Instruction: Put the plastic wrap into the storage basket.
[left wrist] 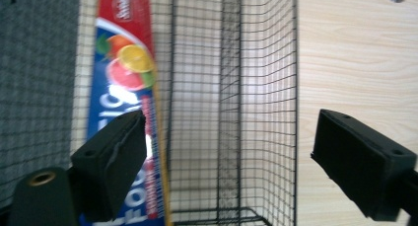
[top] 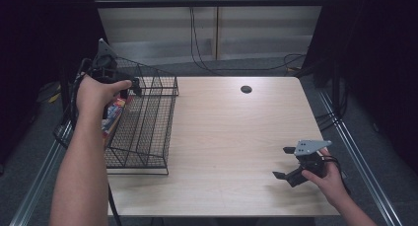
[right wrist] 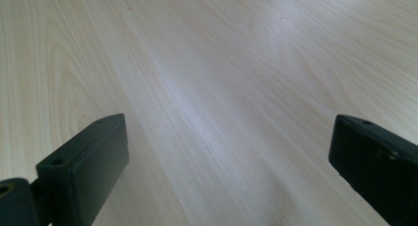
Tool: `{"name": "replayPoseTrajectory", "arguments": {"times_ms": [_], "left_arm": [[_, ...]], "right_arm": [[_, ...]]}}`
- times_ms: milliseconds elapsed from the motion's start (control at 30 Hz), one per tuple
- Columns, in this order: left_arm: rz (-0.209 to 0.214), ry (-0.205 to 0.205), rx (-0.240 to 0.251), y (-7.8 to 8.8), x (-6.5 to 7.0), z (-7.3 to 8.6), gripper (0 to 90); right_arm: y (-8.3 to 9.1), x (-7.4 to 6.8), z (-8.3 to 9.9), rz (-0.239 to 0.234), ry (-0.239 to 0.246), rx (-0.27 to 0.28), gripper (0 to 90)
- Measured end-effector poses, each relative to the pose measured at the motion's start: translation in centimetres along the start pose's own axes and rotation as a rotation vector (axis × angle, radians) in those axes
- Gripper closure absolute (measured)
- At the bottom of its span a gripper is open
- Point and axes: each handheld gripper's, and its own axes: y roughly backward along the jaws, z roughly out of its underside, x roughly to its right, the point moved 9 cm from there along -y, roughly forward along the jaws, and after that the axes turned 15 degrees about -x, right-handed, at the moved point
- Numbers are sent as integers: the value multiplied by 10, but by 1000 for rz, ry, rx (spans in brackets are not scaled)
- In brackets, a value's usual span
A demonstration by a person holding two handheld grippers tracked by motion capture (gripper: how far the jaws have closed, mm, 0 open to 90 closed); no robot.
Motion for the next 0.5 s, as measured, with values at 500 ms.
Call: {"name": "replayPoseTrajectory", "arguments": {"times_ms": [500], "left_arm": [[33,-121,23,-15,41,2,105]], "right_arm": [[2,0,0,-3,3,3,17]]}}
